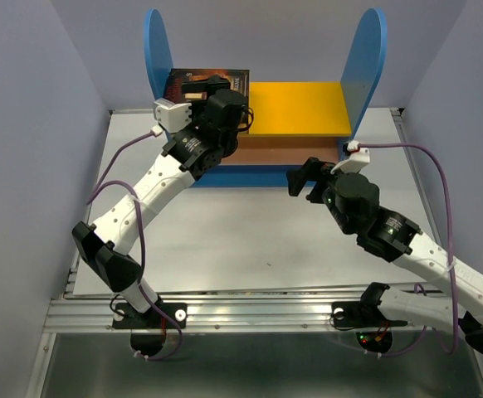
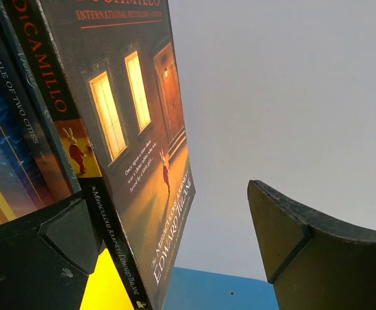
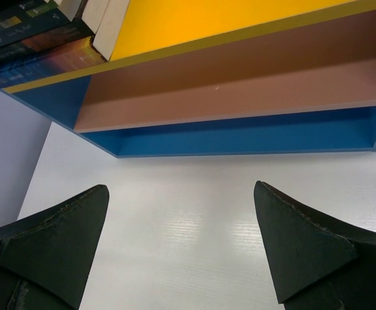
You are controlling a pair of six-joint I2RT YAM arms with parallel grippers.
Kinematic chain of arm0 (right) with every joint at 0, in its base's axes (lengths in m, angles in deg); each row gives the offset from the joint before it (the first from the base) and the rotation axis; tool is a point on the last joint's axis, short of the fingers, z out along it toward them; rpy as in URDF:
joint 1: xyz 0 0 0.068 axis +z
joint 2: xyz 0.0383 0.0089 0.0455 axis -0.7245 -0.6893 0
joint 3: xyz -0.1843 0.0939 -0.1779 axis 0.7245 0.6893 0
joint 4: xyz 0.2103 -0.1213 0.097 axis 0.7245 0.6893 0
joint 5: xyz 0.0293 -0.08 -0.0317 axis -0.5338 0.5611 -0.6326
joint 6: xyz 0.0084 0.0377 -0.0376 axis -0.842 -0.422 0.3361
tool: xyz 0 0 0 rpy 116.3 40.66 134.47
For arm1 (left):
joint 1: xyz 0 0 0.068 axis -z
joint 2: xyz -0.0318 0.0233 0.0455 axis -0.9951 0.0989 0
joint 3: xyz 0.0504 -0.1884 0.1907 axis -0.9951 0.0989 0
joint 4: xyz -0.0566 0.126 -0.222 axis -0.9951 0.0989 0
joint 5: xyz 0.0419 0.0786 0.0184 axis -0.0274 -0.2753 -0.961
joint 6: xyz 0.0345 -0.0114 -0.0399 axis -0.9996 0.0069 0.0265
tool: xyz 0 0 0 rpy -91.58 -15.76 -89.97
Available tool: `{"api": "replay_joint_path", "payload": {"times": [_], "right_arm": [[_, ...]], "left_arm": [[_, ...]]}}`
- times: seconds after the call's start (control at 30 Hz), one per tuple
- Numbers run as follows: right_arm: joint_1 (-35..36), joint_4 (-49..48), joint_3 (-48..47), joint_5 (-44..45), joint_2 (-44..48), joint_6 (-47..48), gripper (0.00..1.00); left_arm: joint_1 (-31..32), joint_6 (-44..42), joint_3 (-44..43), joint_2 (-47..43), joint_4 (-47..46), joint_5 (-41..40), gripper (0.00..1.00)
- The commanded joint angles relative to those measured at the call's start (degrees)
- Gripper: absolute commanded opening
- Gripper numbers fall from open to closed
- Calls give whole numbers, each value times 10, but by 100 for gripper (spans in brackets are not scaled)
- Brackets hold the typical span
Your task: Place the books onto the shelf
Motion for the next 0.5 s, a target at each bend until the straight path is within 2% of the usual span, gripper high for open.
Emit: {"api": "replay_joint_path", "payload": {"times": [0.0,0.07,0.2,0.33,0.47], "right_arm": [[-2,-10,-22,-10,-8,-2,100],[-2,-9,-27,-15,-15,4,100],[-2,-9,-38,-26,-32,14,100],[-2,-9,-46,-29,-41,16,100],[-2,-9,-47,-32,-44,18,100]], "left_arm": [[-2,-53,-34,-24,-24,2,99],[-3,-74,-33,-25,-29,15,99],[-18,-161,-25,-32,-59,94,99],[-31,-209,15,-45,-101,171,99],[-53,-235,47,-55,-100,241,99]]}}
